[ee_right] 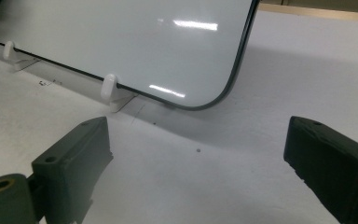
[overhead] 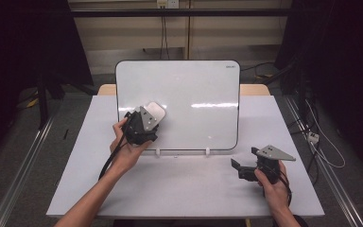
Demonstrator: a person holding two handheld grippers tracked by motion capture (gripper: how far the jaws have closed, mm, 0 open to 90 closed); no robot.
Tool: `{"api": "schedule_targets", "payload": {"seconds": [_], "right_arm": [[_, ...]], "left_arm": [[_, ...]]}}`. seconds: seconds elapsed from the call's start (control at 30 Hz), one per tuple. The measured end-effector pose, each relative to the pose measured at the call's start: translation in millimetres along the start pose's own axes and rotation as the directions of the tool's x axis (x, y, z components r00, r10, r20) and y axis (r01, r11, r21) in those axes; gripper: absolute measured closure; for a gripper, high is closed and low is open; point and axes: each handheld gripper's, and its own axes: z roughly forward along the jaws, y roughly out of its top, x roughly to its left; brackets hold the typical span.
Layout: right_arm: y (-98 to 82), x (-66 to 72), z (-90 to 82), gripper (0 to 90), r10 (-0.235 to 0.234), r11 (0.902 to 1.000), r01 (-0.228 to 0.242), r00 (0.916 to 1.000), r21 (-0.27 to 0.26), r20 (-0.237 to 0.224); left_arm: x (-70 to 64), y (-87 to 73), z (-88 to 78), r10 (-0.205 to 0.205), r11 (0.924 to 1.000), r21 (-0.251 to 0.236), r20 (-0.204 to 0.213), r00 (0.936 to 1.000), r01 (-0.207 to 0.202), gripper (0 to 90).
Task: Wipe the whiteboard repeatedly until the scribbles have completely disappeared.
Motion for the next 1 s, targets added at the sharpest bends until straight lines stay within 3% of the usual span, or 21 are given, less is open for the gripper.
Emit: {"api": "schedule_targets", "payload": {"seconds": [0.23,0.43,0.63,0.73,0.87,1.0], "right_arm": [[-0.4,-0.7,-0.7,7.3,0.006,1.0,-0.006,1.0,-0.002,-0.002],[-0.5,-1.1,-0.9,7.3,0.002,1.0,-0.002,1.0,0.0,0.0],[-0.5,-0.9,-1.0,7.3,0.003,1.0,-0.003,1.0,-0.001,0.0],[-0.6,-1.1,-1.1,7.3,0.003,1.0,-0.003,1.0,-0.001,0.0],[-0.6,-1.0,-1.3,7.3,0.002,1.0,-0.002,1.0,-0.001,0.0],[-0.6,-0.7,-1.9,7.3,0.001,1.0,-0.001,1.0,-0.002,0.001]], "left_arm": [[7.4,-0.4,0.2,0.013,0.9999,0.005,0.027,0.9996,-0.013,30.8],[28.0,-1.3,-2.7,-0.047,0.9989,0.001,0.015,0.9988,0.047,30.8],[53.0,-1.5,-5.5,-0.114,0.9935,-0.008,0.0,0.9935,0.114,30.8],[60.6,-3.0,-6.6,-0.119,0.9929,-0.001,0.0,0.9929,0.119,30.9],[54.1,-6.7,-7.2,-0.123,0.9923,-0.017,-0.022,0.9921,0.123,31.0],[36.2,-18.1,-8.4,-0.099,0.995,0.006,0.0,0.995,0.099,30.9]]}}
